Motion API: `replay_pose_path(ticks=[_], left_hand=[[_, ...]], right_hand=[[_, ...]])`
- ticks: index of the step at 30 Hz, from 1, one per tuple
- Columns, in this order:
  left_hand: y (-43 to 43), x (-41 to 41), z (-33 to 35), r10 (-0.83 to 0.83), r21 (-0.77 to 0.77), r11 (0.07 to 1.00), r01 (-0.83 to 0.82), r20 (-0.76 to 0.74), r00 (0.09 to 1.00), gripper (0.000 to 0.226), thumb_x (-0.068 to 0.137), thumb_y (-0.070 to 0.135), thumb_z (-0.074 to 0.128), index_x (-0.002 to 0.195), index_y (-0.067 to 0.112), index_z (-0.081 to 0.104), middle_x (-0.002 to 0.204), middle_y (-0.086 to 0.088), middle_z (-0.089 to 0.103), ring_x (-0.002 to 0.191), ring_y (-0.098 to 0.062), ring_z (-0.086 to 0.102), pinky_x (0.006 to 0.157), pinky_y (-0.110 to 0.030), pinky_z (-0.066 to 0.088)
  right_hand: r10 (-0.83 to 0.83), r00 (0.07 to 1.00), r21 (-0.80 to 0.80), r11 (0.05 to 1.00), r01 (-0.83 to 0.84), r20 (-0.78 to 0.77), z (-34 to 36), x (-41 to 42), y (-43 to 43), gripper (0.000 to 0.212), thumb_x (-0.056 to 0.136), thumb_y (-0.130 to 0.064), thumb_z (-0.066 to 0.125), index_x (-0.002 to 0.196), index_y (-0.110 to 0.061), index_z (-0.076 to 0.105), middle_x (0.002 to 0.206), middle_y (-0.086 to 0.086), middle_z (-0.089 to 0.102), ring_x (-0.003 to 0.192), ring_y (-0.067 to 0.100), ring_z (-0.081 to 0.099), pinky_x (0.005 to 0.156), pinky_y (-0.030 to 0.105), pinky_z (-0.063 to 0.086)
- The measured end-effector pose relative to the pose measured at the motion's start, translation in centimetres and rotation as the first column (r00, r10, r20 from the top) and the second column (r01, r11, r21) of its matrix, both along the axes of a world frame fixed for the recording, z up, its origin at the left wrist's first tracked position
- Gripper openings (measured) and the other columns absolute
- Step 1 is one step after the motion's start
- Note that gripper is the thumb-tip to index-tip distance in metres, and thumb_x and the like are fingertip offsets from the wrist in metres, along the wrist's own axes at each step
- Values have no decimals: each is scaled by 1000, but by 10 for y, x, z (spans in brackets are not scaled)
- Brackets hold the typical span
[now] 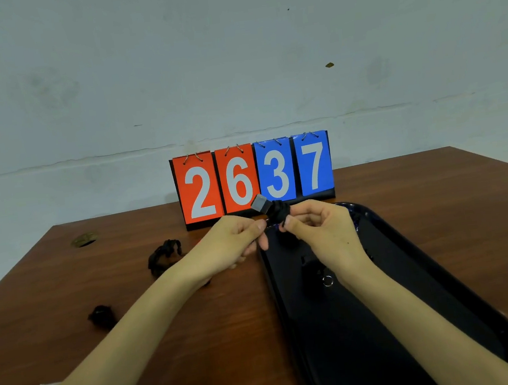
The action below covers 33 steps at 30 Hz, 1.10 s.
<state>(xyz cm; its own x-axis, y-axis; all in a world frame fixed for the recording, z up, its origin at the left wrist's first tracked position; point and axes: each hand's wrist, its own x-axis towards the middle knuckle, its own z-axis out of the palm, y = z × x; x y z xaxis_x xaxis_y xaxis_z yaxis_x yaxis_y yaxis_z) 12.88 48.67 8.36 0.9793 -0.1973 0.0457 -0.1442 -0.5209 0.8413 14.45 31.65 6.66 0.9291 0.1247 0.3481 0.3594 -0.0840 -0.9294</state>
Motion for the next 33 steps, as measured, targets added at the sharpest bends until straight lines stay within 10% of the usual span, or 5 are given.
replay_pose_path(ticks=[6,14,33], left_hand=[[-6,-6,1,-2,381,923,-63,169,986,23,95,30,49,84,19,65,67,5,56,59,-6,51,58,-19,39],[-11,-18,15,-21,529,808,-258,464,886,21,89,39,56,89,21,67,81,8,60,70,-3,50,60,-12,35],[-21,-13,-1,405,-212,913,-347,387,828,8,82,14,69,86,13,62,71,-2,66,60,-11,66,64,-28,58]], right_hand=[[-247,961,-271,923,272,126,-9,7,-3,20,80,-17,70,100,-14,68,83,-8,63,76,1,59,71,10,46],[-104,958,-509,829,233,269,-10,0,1,19,81,-24,69,99,-17,67,89,-6,64,81,6,58,82,25,51],[-119,892,-451,829,331,435,-11,-6,4,16,81,-24,69,96,-18,67,85,-7,61,78,6,56,76,28,53]])
